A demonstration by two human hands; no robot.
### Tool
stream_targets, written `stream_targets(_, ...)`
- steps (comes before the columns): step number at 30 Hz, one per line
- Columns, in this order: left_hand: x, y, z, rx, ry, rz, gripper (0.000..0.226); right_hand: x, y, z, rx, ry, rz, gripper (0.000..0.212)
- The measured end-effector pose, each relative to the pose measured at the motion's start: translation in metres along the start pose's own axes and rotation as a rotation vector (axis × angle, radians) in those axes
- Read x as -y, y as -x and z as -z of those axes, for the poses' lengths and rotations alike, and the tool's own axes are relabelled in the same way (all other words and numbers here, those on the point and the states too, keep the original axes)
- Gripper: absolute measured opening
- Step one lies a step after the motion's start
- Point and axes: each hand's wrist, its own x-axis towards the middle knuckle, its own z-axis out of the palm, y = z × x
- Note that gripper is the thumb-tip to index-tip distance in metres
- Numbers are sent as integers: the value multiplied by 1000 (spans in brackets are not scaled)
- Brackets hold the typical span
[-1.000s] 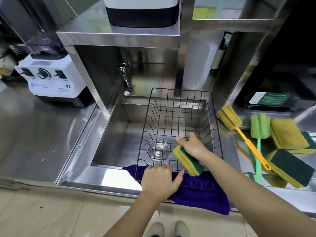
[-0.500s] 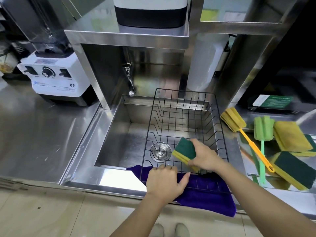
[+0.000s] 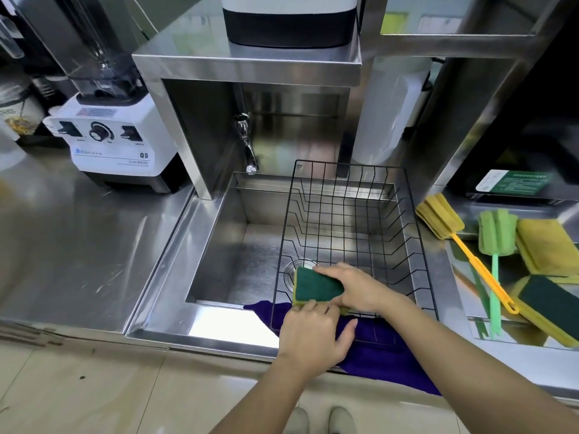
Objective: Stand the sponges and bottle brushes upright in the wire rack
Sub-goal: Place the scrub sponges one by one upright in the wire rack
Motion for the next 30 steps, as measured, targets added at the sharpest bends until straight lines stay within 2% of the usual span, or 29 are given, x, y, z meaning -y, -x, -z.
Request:
stream_targets(6,-2,0,1,-2,-7,2,39,2,-1,11,99,31,16,65)
stream_targets(15,-15,-8,3,69,-17,-36,41,5,10,11,63,105,-5,66)
stream_targets(22,-59,-21,-8,234,-55,-181,46,-27,54,64,-319,-29,-99,48)
stream_targets(26,-76,-32,-16,328,-84,-227,54,-78,88,82,-594,-162,-270,35)
stream_targets(30,-94,-40,-20,377,-110,-240,70,-130,128,83,-879,-135,-534,31)
